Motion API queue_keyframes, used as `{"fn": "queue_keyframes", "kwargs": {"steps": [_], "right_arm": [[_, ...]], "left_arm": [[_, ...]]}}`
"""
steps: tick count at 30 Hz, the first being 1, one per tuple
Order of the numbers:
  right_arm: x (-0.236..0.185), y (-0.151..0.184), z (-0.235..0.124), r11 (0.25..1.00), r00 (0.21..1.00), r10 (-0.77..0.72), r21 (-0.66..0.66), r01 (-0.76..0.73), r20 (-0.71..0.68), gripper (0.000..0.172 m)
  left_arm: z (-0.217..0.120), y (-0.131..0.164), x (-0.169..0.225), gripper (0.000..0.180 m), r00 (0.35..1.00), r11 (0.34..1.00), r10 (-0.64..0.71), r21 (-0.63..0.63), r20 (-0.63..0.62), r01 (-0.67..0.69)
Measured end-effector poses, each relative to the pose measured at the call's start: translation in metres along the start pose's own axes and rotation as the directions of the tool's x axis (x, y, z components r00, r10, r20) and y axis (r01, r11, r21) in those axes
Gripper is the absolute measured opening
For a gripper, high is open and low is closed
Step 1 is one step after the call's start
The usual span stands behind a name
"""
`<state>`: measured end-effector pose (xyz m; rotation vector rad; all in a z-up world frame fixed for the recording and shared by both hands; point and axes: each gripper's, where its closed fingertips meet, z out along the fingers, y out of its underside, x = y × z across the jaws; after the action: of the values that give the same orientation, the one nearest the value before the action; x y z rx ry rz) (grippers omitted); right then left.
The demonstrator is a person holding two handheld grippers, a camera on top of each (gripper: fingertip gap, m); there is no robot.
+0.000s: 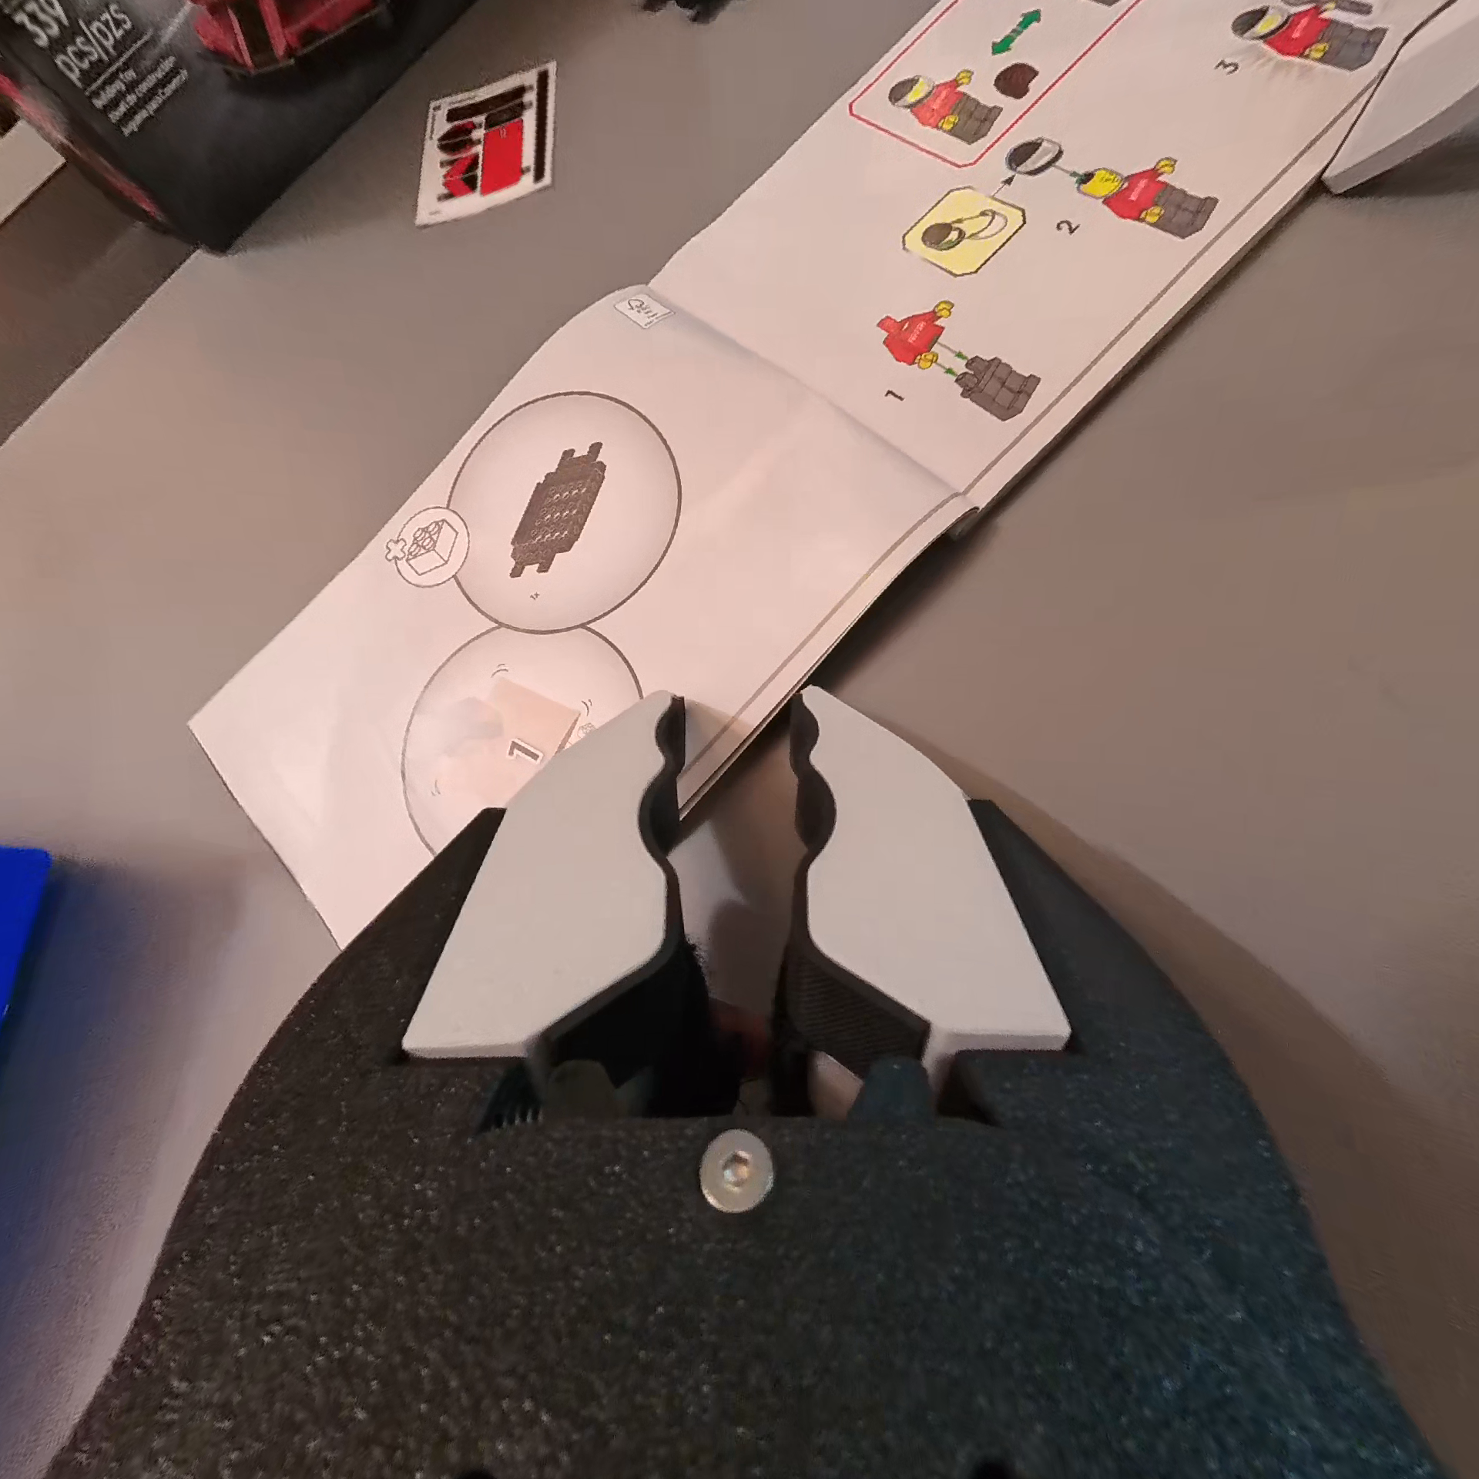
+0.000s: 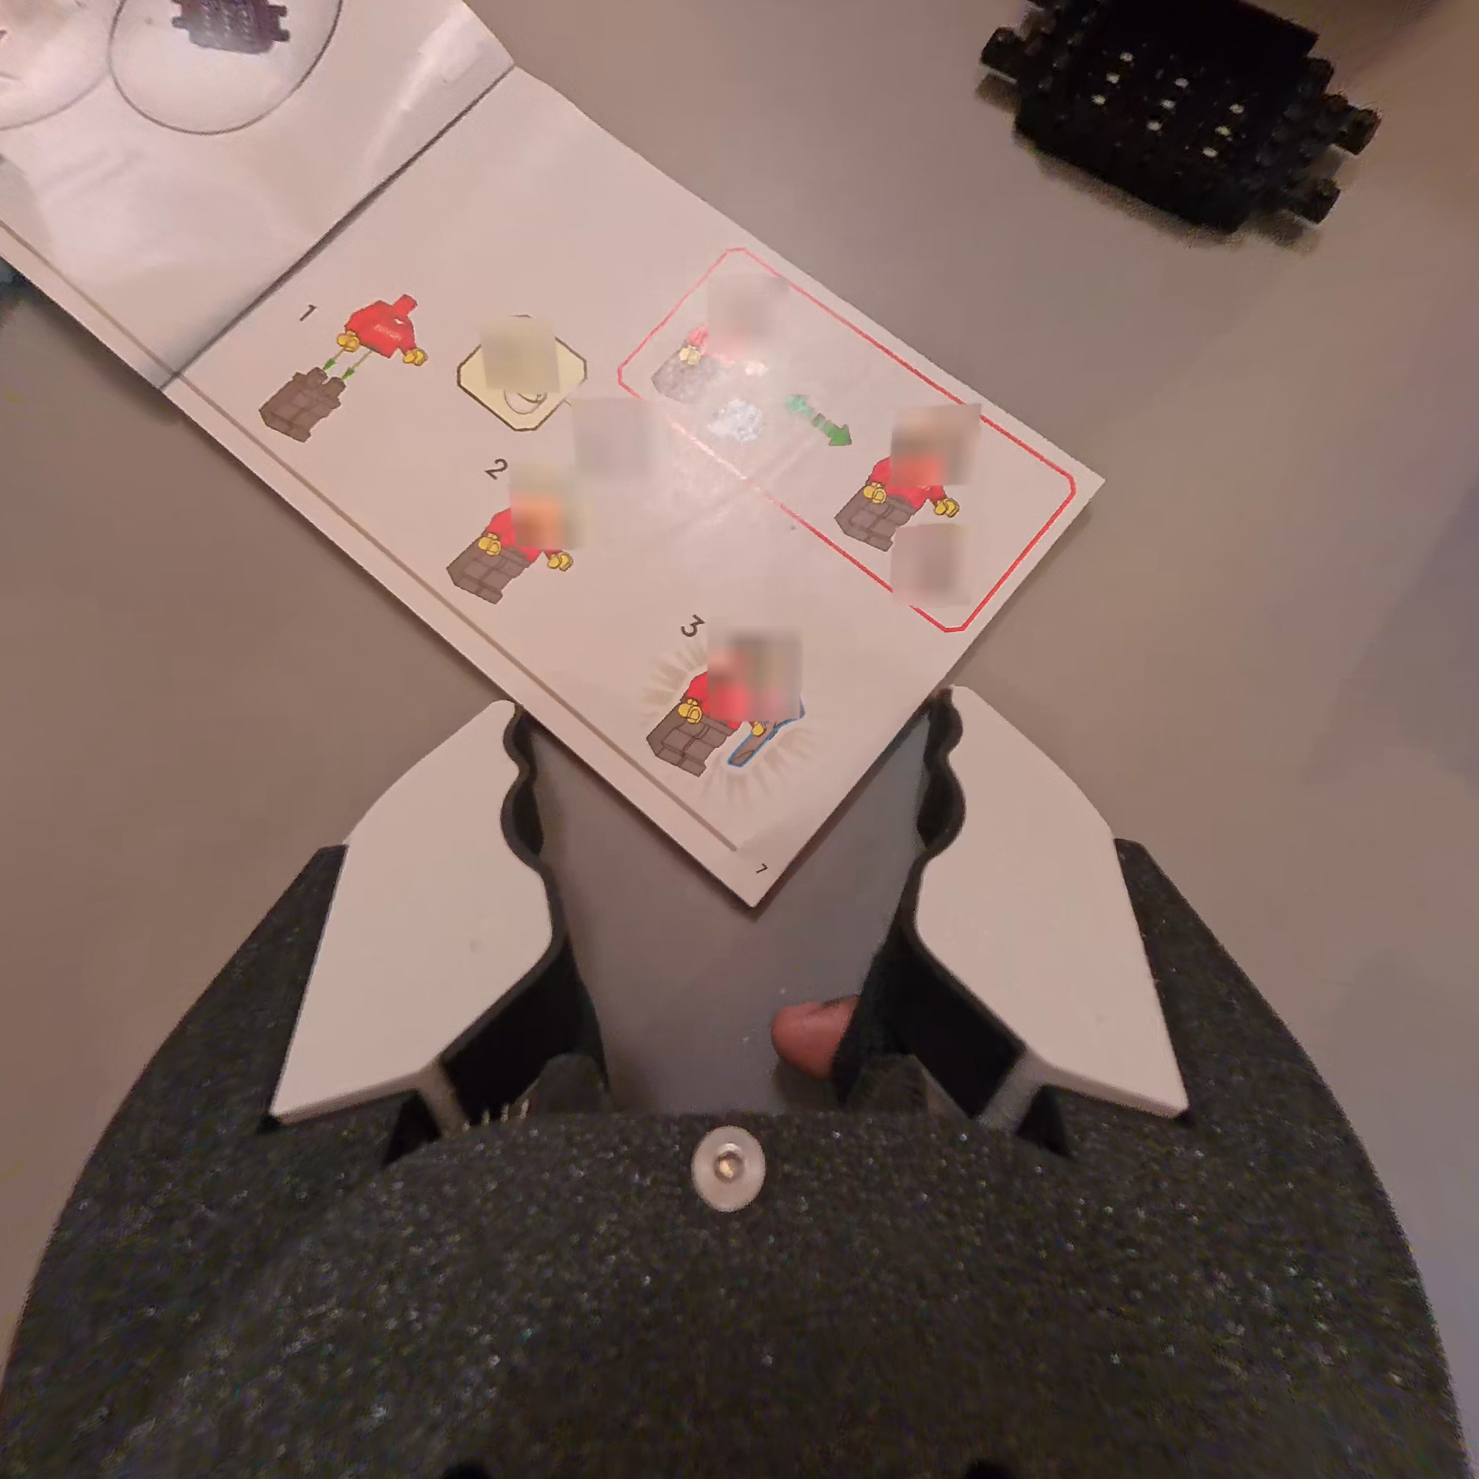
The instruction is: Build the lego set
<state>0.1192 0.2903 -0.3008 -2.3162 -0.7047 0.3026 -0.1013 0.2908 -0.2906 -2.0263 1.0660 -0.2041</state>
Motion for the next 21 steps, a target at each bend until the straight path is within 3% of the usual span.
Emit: {"fn": "queue_keyframes", "kwargs": {"steps": [11, 21], "right_arm": [[0.039, -0.025, 0.022, 1.000, 1.000, 0.008, 0.004, -0.008, -0.006, 0.089], [0.060, -0.040, 0.034, 1.000, 1.000, 0.021, 0.011, -0.021, -0.016, 0.088]], "left_arm": [[0.032, -0.022, -0.021, 0.024, 0.998, 0.998, 0.053, -0.025, -0.033, -0.054], [0.053, -0.034, -0.038, 0.026, 0.998, 1.000, -0.003, -0.006, -0.058, 0.003]]}}
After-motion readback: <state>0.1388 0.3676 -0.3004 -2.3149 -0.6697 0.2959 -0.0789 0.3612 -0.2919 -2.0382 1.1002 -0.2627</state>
